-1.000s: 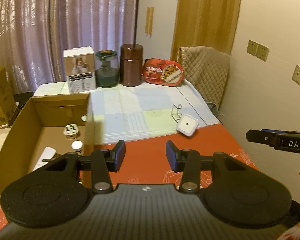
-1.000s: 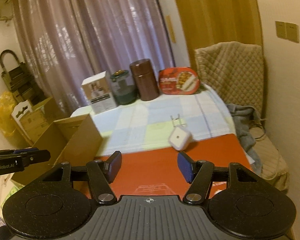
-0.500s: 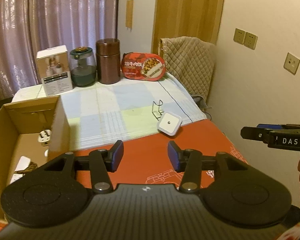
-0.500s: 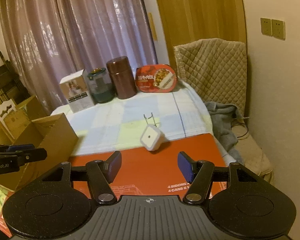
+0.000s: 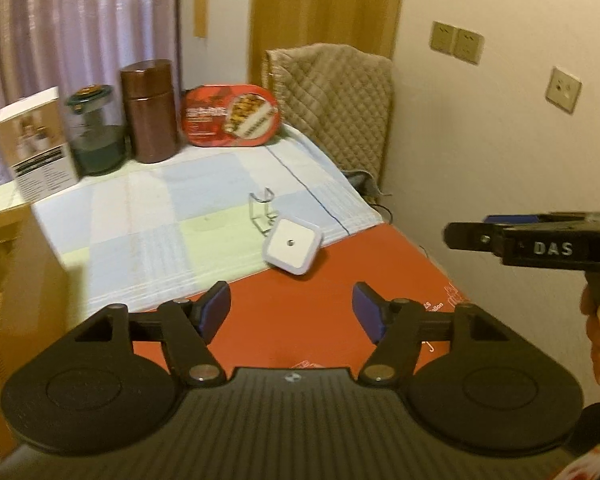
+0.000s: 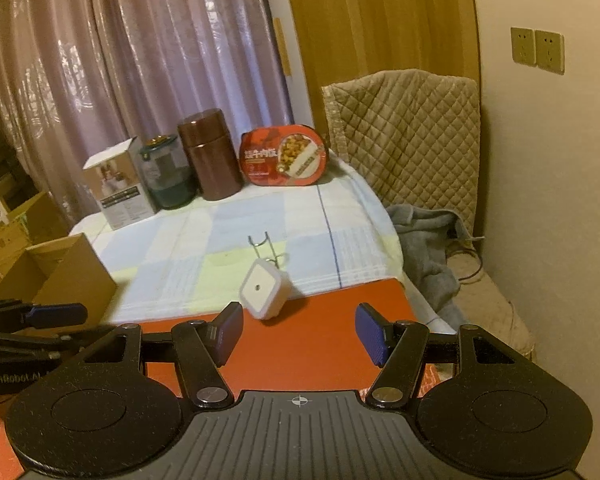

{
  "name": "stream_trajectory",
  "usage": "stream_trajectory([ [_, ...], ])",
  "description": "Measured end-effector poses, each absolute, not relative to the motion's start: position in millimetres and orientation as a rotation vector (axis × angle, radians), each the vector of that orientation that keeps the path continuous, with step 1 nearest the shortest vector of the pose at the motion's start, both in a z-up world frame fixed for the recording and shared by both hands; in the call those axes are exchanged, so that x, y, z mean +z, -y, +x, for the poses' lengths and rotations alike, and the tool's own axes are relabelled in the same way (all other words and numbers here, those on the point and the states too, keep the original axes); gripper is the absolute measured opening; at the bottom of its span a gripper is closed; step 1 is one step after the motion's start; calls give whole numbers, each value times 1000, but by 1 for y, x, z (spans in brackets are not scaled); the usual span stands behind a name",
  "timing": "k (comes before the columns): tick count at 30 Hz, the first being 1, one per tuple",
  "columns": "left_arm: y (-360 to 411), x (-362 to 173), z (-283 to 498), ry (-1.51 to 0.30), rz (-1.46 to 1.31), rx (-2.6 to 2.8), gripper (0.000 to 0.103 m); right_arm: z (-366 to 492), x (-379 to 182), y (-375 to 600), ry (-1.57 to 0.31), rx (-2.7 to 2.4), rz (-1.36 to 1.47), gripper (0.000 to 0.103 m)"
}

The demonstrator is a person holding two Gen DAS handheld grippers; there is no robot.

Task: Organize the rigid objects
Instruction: 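Grasp the square white night light with the left gripper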

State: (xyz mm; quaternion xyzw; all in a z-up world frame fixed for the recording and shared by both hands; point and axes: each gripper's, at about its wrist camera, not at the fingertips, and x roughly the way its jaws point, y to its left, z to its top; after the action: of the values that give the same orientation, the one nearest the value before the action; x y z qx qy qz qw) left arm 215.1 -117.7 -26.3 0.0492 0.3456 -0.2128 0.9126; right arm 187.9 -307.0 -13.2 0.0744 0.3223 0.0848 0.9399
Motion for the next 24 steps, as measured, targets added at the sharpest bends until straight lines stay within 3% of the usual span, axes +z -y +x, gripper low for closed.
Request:
stream_trajectory([
  [22, 160, -125, 332, -714, 191, -537, 68, 287, -101, 316, -742, 146, 94, 59],
  [24, 162, -131, 340, -705, 198, -538, 74, 291, -106, 314, -746, 145, 75, 59],
])
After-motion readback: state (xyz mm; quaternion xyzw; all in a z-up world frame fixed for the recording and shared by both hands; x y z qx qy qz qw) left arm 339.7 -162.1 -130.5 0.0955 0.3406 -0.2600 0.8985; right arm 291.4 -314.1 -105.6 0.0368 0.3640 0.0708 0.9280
